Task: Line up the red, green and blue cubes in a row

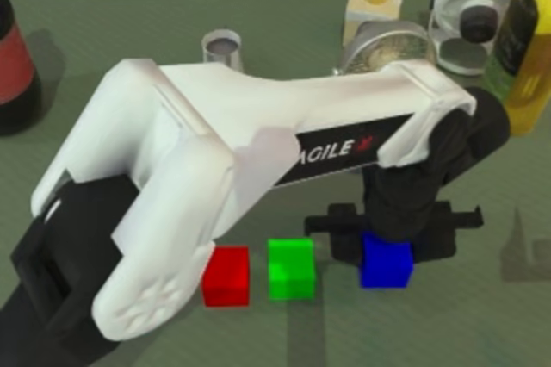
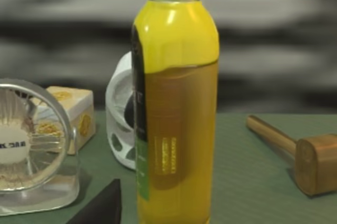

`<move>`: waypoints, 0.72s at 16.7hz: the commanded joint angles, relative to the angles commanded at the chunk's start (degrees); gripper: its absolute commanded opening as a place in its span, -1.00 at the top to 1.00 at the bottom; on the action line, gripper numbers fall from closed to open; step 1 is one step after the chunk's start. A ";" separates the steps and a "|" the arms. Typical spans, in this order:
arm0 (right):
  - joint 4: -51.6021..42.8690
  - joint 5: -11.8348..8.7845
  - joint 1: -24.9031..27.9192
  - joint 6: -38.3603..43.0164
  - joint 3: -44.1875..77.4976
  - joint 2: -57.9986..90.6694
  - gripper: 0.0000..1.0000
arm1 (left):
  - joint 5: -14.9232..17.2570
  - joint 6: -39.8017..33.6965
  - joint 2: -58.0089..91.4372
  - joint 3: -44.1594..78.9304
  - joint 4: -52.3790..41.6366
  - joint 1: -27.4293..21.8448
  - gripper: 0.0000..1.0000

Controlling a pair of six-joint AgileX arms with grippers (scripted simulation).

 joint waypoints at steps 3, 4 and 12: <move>0.00 0.00 0.00 0.00 0.00 0.00 -1.00 | 0.00 0.00 0.00 0.00 0.00 0.00 -0.06; 0.00 0.00 0.00 0.00 0.00 0.00 -1.00 | 0.00 0.00 0.00 0.00 0.00 0.00 -0.21; 0.00 0.00 0.00 0.00 0.00 0.00 -1.00 | 0.00 0.00 0.00 0.00 0.00 0.00 -1.00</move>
